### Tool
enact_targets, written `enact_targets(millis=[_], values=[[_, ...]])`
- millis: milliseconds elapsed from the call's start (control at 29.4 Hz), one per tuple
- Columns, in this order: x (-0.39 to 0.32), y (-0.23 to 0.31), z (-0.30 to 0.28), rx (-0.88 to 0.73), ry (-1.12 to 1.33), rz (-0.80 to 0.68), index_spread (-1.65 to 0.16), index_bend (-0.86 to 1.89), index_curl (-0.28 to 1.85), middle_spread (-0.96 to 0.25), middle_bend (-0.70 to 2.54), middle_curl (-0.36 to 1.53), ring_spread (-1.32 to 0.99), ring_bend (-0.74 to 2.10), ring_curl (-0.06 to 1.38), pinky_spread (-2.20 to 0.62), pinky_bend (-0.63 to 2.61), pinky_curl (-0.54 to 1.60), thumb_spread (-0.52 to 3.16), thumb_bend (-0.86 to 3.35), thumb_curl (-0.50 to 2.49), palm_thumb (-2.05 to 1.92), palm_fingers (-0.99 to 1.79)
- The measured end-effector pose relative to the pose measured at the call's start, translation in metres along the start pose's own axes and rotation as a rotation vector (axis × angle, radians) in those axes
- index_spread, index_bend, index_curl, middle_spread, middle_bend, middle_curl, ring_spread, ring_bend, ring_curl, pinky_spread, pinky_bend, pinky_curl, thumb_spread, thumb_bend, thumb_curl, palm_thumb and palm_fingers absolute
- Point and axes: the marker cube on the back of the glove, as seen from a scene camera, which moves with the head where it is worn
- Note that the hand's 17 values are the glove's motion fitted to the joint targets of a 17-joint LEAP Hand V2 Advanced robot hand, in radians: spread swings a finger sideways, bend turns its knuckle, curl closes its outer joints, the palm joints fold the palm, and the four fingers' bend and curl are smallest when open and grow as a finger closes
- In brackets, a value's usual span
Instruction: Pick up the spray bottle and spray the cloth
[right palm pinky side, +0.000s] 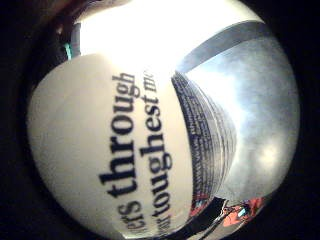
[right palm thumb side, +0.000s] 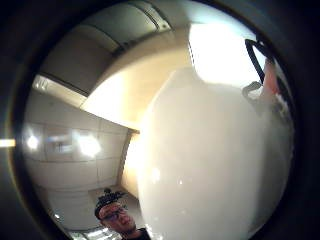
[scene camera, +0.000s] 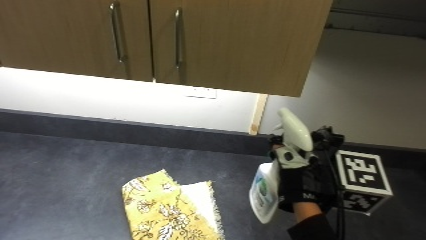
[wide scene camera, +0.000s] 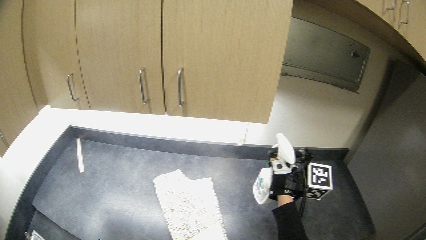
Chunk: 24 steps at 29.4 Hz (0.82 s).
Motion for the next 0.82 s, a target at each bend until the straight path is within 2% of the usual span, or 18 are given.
enact_targets(millis=[136,374,544,817], values=[[0.006,0.011,0.038,-0.137,0.029,0.012,-0.18,0.25,0.6,-0.08,0.47,0.57,-0.13,0.4,0.51,-0.03,0.2,0.38,0.81,-0.01,0.69,1.22,1.12],[0.032,-0.002,0.05,-0.247,0.112,0.068,-0.18,0.24,0.61,-0.08,0.47,0.58,-0.12,0.4,0.52,-0.03,0.2,0.4,0.81,-0.01,0.7,1.22,1.12],[0.042,-0.002,0.072,-0.414,0.41,0.25,-0.18,0.23,0.62,-0.08,0.46,0.59,-0.12,0.41,0.53,-0.03,0.2,0.42,0.81,-0.01,0.7,1.23,1.14],[0.117,-0.006,0.086,-0.64,0.983,0.659,-0.18,0.22,0.63,-0.08,0.48,0.6,-0.12,0.43,0.55,-0.04,0.2,0.44,0.81,-0.01,0.71,1.23,1.14]])
